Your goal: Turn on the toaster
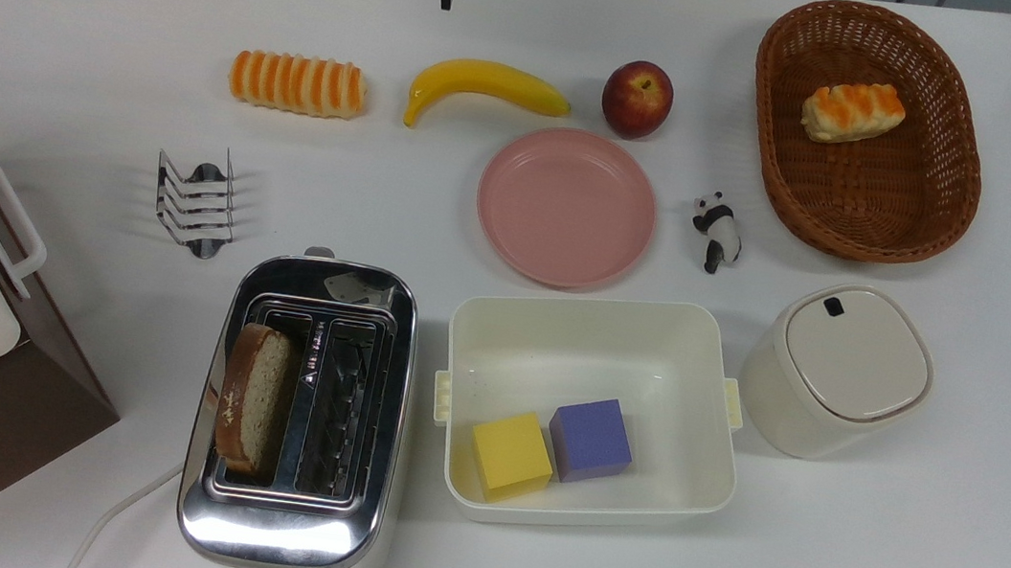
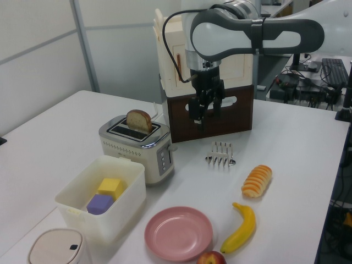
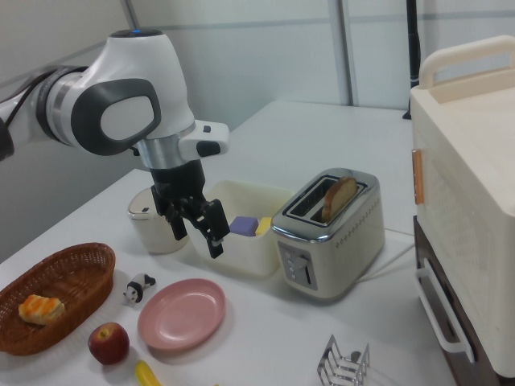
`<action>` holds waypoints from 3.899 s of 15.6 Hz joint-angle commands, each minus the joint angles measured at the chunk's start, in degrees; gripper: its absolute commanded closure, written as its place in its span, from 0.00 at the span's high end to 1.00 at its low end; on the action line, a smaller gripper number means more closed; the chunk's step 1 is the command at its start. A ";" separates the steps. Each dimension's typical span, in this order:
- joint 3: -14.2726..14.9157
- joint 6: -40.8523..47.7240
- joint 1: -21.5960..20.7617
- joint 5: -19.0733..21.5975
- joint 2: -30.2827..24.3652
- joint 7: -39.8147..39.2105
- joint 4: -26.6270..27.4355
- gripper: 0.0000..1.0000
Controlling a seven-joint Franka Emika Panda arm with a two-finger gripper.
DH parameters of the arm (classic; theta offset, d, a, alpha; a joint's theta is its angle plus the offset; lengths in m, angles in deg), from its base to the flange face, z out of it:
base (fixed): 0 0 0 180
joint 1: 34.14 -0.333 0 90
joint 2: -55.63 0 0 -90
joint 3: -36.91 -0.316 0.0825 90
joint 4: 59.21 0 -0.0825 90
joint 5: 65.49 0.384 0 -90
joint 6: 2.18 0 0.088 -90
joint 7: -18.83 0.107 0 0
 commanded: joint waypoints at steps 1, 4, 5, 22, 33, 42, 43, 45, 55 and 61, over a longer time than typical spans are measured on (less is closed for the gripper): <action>0.30 -0.64 -0.21 -0.27 0.00 -1.60 -0.16 1.00; 0.30 -0.64 -0.13 -0.09 0.00 -2.47 -0.16 1.00; 0.30 -0.64 -0.13 -0.09 0.00 -2.65 -0.16 1.00; 0.39 -0.90 1.54 3.32 0.17 -10.91 -0.25 0.00; 0.39 -14.70 3.91 3.42 9.74 -10.30 -4.02 0.00; 0.30 -28.13 4.80 3.16 18.54 -8.29 -4.91 0.00; 0.22 -28.32 4.79 3.07 18.72 -7.93 -4.91 0.00; 0.21 -28.41 4.62 3.07 20.38 -7.84 -4.91 0.00; -0.31 -32.19 3.48 1.93 25.22 -7.66 -5.00 0.00; -0.31 -32.19 3.12 0.08 27.25 -7.66 -4.99 0.00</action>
